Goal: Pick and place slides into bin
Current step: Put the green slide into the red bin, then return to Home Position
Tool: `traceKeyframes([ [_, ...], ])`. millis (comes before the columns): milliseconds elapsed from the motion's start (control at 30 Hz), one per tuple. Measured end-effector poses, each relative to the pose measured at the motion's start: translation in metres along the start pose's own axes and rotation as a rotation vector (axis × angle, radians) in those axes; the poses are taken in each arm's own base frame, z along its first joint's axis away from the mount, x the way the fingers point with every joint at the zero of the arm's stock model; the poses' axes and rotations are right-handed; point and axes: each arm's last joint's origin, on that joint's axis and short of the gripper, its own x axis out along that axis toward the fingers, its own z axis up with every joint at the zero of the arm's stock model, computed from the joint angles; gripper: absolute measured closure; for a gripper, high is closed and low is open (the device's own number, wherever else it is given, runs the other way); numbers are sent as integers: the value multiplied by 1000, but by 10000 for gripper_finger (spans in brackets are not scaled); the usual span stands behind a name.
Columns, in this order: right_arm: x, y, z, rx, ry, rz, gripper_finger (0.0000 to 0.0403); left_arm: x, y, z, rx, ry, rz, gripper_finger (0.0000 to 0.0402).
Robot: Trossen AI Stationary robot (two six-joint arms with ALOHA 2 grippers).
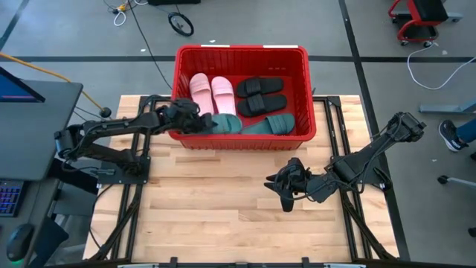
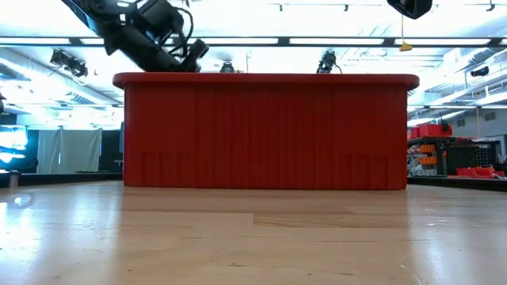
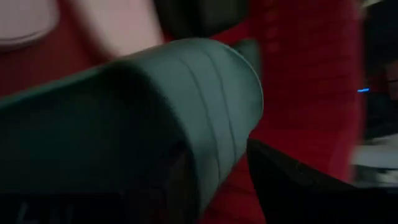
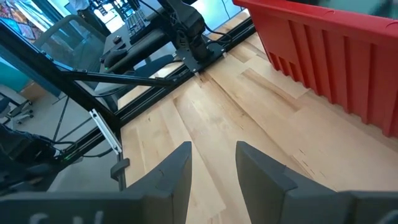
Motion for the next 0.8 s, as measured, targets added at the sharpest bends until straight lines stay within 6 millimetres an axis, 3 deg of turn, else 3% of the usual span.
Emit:
traceKeyframes([
  [200,0,0,0,0,0,0,273,-1,12,-4,60,35,128,237],
  [500,0,0,0,24,0,0,273,-2,17,0,77,-59,221,240],
  [633,0,0,0,48,0,0,273,-1,15,1,59,-78,196,247],
  [800,0,0,0,48,0,0,273,-1,1,7,43,-126,37,261],
])
